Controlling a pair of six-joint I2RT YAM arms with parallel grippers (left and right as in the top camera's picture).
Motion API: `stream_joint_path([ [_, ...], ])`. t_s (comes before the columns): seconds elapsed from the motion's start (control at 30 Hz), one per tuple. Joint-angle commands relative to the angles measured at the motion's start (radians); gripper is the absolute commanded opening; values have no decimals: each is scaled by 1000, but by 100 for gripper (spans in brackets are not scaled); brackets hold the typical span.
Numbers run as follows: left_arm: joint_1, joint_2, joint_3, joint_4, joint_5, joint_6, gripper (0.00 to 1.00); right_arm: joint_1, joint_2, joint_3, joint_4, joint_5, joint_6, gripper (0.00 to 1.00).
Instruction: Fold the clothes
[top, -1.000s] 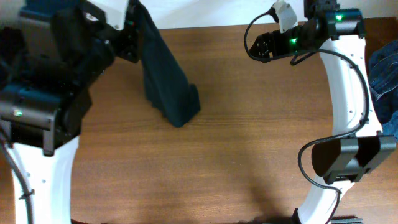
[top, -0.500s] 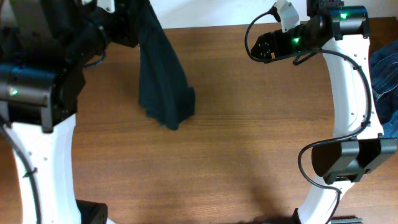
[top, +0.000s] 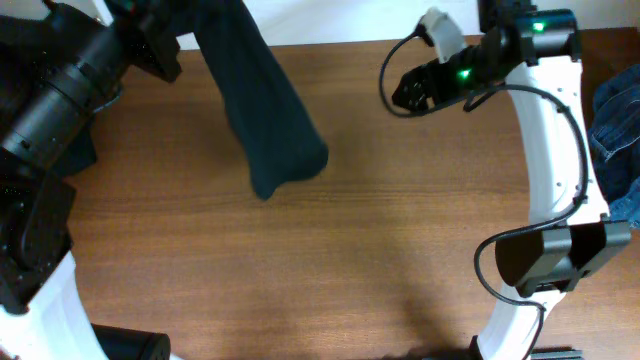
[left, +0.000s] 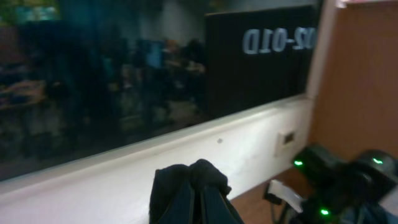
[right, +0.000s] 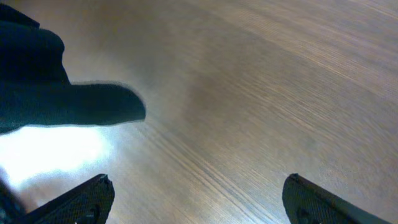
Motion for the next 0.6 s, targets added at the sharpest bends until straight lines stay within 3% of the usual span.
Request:
stream_joint_path([
  [0.0,6,6,6,3,134,69,0,37,-14,24,-18,-49,-163,93],
  [0.1,6,7,6,-37,152,107,0,51,-14,24,-42,-122,-219,94],
  [0.23,6,10,5,-191,201,254,0,58,-14,24,-87,-144,-255,93],
  [0.47,6,55,2,-402,200,437,0,58,-13,24,-154,-156,-256,57],
  [0.57,6,80,2,-406,200,457,0,64,-13,24,-178,-184,-269,55],
])
